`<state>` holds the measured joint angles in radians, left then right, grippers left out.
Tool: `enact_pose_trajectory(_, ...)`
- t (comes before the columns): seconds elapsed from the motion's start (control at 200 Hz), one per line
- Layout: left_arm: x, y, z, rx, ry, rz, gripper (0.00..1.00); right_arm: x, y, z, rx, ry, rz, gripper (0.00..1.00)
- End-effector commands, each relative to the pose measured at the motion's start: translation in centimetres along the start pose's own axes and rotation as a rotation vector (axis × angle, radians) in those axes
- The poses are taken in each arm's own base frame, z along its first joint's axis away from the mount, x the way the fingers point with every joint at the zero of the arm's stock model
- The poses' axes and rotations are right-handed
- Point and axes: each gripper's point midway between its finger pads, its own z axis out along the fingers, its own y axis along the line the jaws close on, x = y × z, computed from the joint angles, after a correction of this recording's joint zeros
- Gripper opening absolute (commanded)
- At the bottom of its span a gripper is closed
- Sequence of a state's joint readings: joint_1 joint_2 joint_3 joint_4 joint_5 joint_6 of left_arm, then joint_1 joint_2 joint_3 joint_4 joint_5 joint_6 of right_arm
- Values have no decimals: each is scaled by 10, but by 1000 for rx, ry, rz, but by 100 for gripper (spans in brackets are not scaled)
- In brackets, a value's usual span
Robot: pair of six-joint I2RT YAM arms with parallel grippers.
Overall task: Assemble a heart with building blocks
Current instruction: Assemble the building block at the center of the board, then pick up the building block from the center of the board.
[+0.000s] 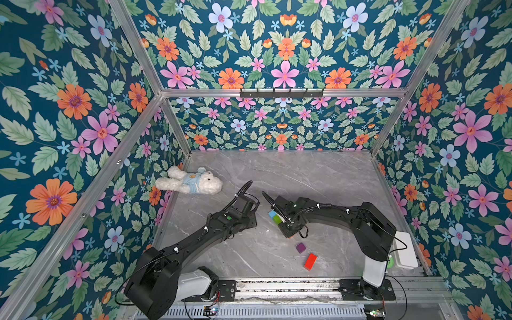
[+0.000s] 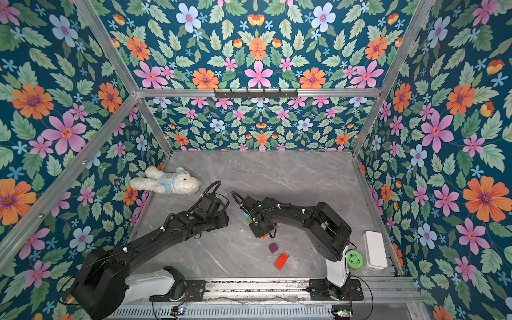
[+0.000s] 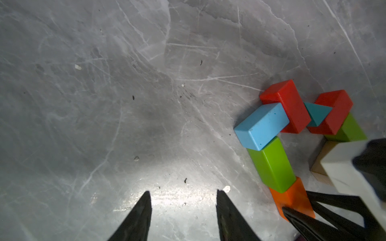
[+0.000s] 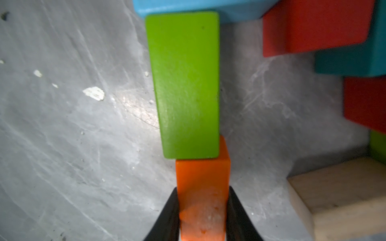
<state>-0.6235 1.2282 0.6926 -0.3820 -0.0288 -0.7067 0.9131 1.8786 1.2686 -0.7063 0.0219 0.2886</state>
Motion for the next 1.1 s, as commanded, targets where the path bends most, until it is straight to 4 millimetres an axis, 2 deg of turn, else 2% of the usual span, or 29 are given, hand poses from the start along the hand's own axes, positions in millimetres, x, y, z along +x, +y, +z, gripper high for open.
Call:
enact_pose_trajectory(0.0, -6, -3, -1, 6, -20, -4, 55, -3, -2, -10, 10, -25, 1, 42)
enact_pose_trajectory(0.13, -13, -11, -5, 22, -31, 11, 58, -14, -2, -45, 8, -117, 19, 54)
enact_pose_trajectory(0.215, -16, -21, -5, 37, -28, 40, 60, -19, -8, -77, 20, -199, 61, 60)
enact_pose_trajectory(0.245, -16, -26, -5, 42, -27, 57, 60, -22, -15, -100, 37, -268, 95, 61)
enact_pose_trajectory(0.275, -16, -35, -6, 53, -27, 83, 61, -22, -31, -115, 96, -313, 149, 63)
enact_pose_trajectory(0.33, -13, -57, -7, 77, -24, 156, 62, -15, -72, -141, 213, -379, 312, 65)
enact_pose_trajectory(0.405, 0, -100, -9, 126, -10, 291, 64, 17, -127, -166, 262, -399, 589, 64)
enact_pose_trajectory(0.475, 23, -140, -8, 170, 36, 428, 65, 47, -160, -178, 202, -427, 794, 63)
enact_pose_trajectory(0.62, 85, -207, -8, 234, 143, 692, 66, 98, -192, -188, 167, -455, 983, 63)
enact_pose_trajectory(0.74, 141, -237, -3, 271, 265, 825, 65, 123, -195, -182, 198, -381, 1011, 64)
enact_pose_trajectory(0.81, 171, -242, -1, 285, 335, 880, 64, 130, -194, -180, 202, -370, 1011, 64)
enact_pose_trajectory(0.87, 188, -240, 1, 268, 380, 911, 63, 134, -195, -182, 209, -368, 1012, 65)
enact_pose_trajectory(1.095, 196, -223, 10, 191, 424, 910, 63, 140, -194, -187, 202, -380, 1011, 67)
